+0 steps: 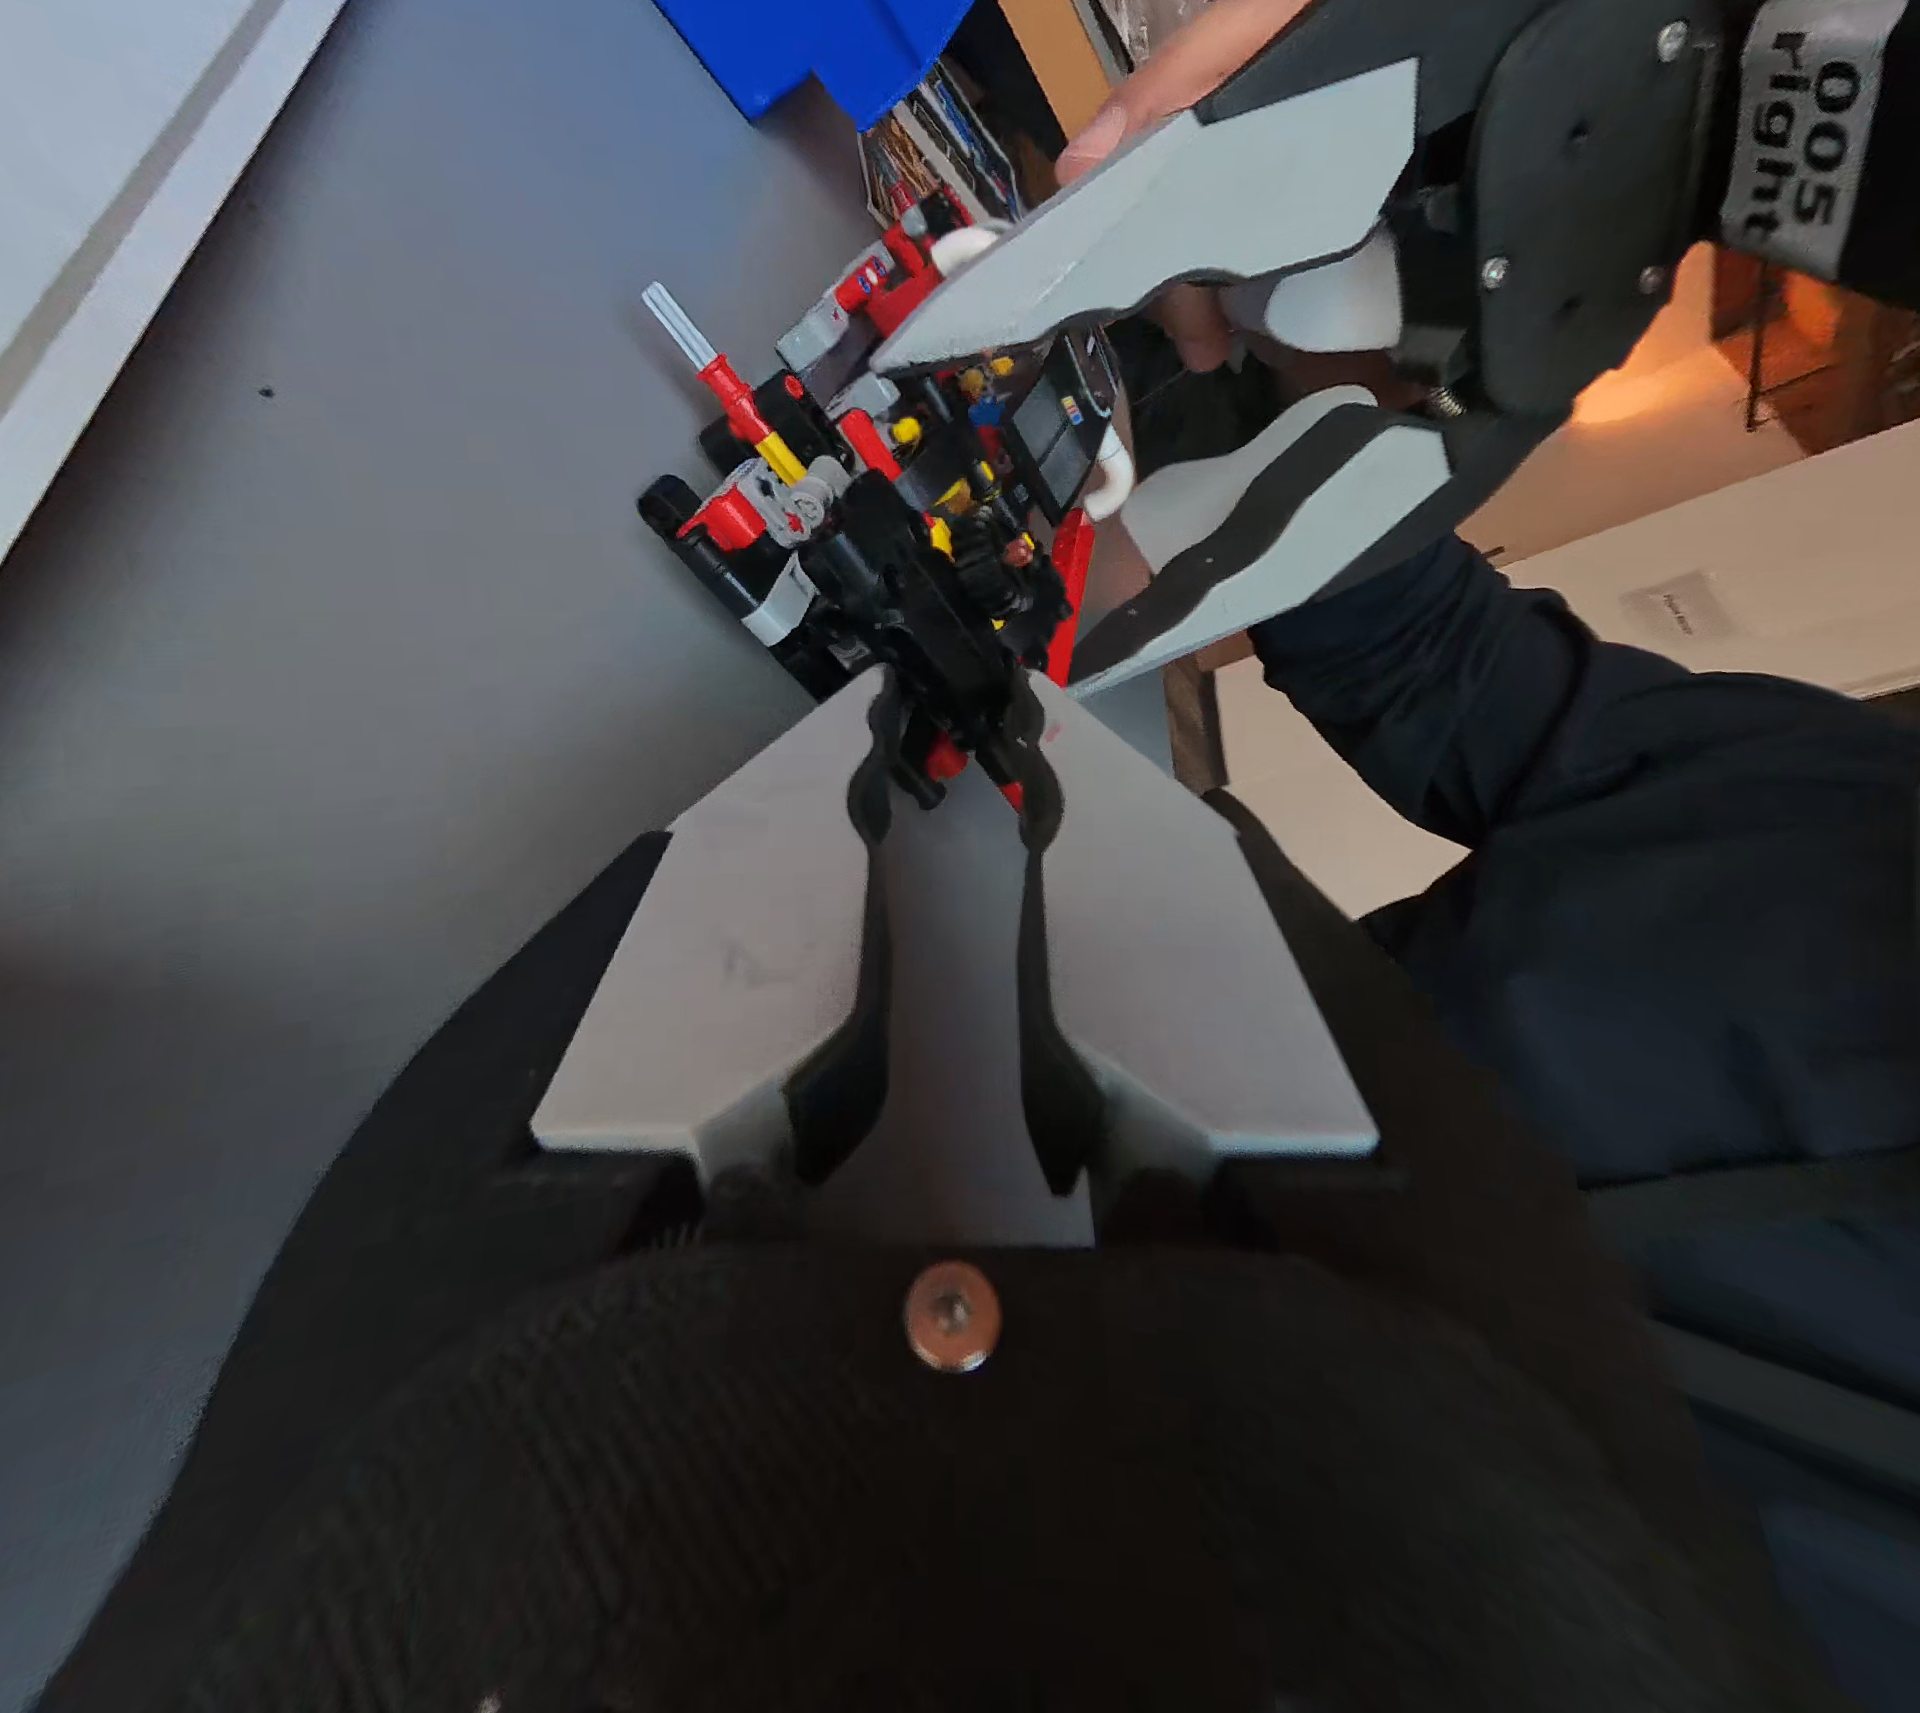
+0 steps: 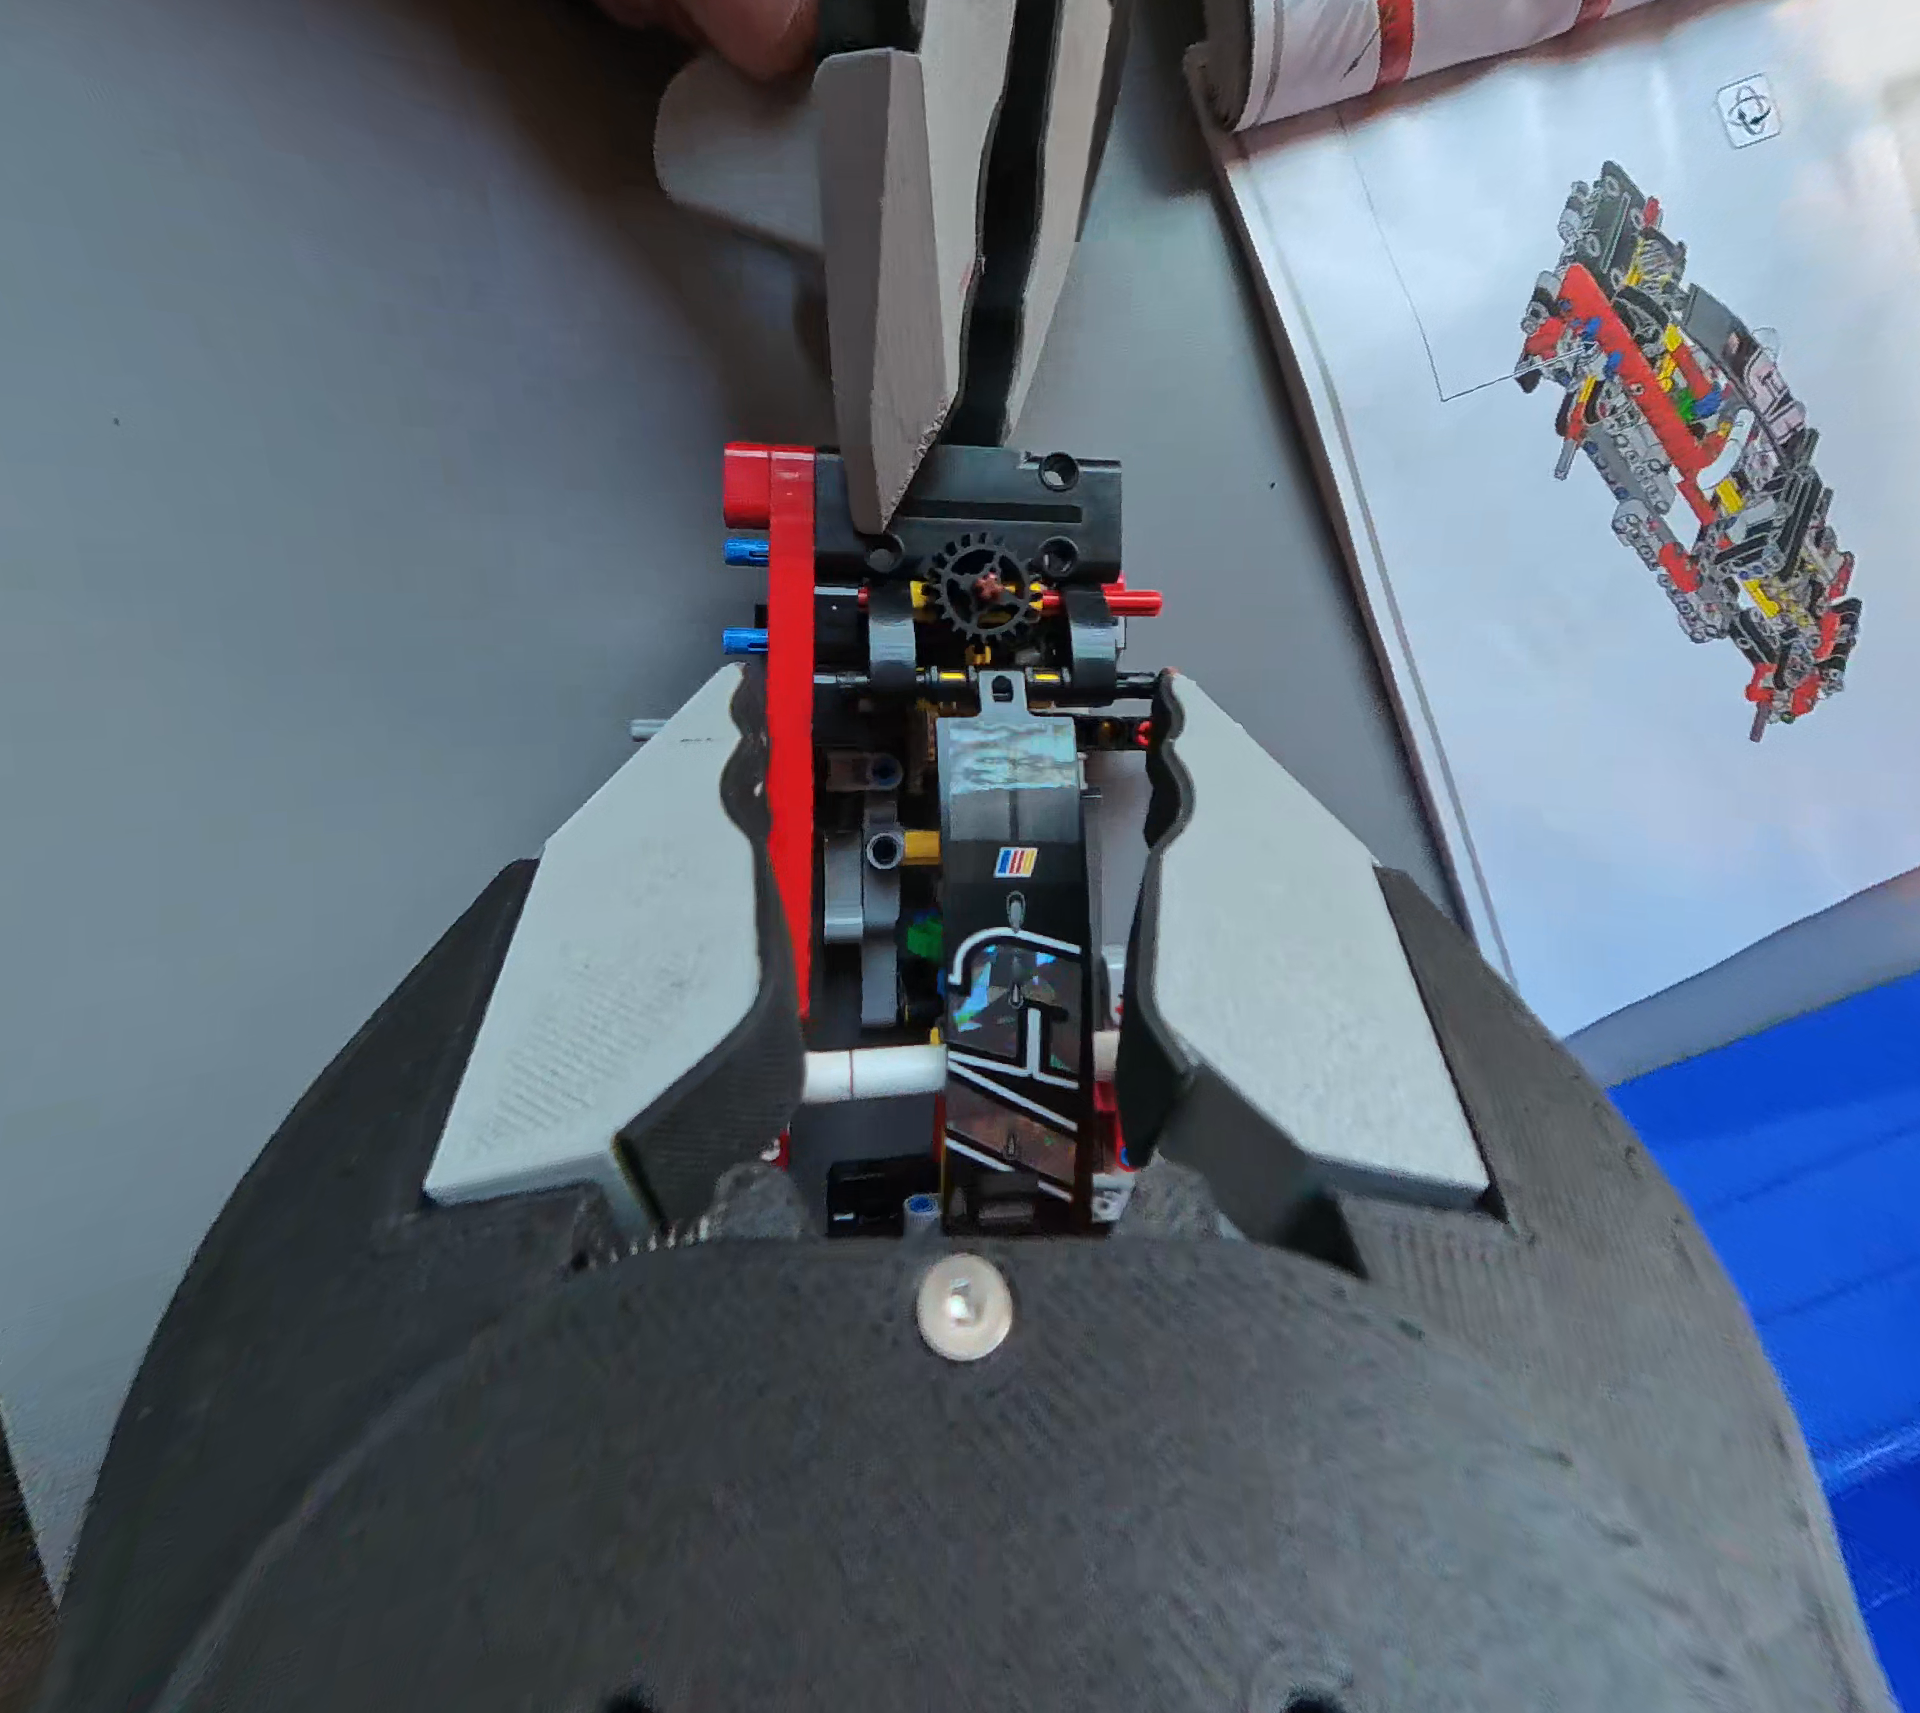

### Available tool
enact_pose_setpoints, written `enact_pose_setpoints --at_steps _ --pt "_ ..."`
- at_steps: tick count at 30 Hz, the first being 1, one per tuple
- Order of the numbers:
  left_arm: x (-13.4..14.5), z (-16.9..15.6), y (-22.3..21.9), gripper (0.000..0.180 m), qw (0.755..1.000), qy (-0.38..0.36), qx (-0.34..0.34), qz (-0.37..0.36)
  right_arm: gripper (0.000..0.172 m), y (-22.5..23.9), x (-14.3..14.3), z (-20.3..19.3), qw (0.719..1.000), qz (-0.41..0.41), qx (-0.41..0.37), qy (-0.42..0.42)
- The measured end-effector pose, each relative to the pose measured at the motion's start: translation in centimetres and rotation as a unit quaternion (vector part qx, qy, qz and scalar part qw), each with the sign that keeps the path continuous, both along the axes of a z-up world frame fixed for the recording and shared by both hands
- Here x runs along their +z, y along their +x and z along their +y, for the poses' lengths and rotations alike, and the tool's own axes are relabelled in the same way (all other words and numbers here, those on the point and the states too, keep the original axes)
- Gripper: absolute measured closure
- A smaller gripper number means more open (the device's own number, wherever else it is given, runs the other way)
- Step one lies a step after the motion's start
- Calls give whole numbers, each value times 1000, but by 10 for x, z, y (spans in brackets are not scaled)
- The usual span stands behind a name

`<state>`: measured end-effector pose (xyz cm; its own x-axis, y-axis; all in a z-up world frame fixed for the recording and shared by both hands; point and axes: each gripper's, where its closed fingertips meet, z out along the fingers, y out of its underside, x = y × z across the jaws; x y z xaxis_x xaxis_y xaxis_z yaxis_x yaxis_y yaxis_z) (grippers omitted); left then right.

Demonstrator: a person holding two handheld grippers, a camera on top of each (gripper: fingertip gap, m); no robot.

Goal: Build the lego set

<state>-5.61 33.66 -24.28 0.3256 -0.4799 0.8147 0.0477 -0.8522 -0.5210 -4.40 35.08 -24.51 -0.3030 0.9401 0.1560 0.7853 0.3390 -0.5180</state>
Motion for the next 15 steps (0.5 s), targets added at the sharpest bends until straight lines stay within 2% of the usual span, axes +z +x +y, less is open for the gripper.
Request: enact_pose_setpoints --at_steps 3,9,15 --pt "0 -1 -1 162 1000 -12 3 -11 100 0 0 0 1000 -3 14 -4" --pt "0 -1 -2 163 1000 -15 5 -16 97 0 -6 2 997 -4 45 58" --pt "0 -1 -2 162 1000 -10 9 -16 98 0 -6 2 999 3 43 33"
